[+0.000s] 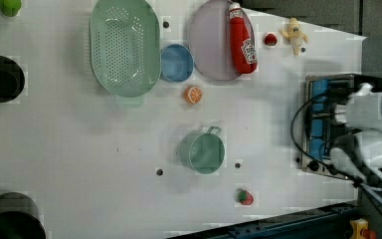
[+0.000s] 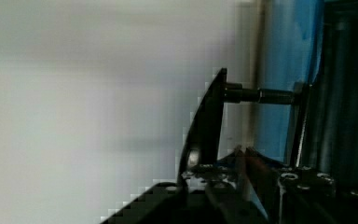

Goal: Flap open oven.

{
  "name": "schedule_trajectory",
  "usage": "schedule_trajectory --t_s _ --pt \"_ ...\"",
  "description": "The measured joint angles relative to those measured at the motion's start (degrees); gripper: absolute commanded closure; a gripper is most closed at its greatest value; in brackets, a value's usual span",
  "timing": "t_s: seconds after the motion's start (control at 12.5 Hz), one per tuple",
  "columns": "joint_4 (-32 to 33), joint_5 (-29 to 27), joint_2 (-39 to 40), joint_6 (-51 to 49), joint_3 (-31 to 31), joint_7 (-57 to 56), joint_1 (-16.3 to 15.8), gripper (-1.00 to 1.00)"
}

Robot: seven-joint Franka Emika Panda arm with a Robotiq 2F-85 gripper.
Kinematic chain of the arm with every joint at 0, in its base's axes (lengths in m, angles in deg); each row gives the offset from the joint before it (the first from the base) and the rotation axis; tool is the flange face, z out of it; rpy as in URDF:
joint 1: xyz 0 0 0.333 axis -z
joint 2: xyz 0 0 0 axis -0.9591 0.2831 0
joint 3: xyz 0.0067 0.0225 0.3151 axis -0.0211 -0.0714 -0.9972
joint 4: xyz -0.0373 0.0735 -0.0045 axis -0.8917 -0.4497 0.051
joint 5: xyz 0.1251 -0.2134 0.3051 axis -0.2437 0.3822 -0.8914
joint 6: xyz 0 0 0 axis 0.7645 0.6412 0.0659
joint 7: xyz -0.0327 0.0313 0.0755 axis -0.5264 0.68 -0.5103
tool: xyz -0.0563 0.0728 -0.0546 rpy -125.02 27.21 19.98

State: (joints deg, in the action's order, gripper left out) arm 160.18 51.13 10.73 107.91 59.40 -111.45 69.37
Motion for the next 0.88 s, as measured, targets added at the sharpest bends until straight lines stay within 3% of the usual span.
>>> schedule_trajectory --t_s 0.32,0.56,0.88 --pt "-2.13 9.32 10.28 -1.04 -2.53 13.99 -5.19 0.65" --pt "-3.80 10.38 17.85 -2.91 -2.65 21.77 -8.76 0.65" --pt "-6.94 10.04 18.52 -5.93 -2.38 25.09 -12.08 0.65"
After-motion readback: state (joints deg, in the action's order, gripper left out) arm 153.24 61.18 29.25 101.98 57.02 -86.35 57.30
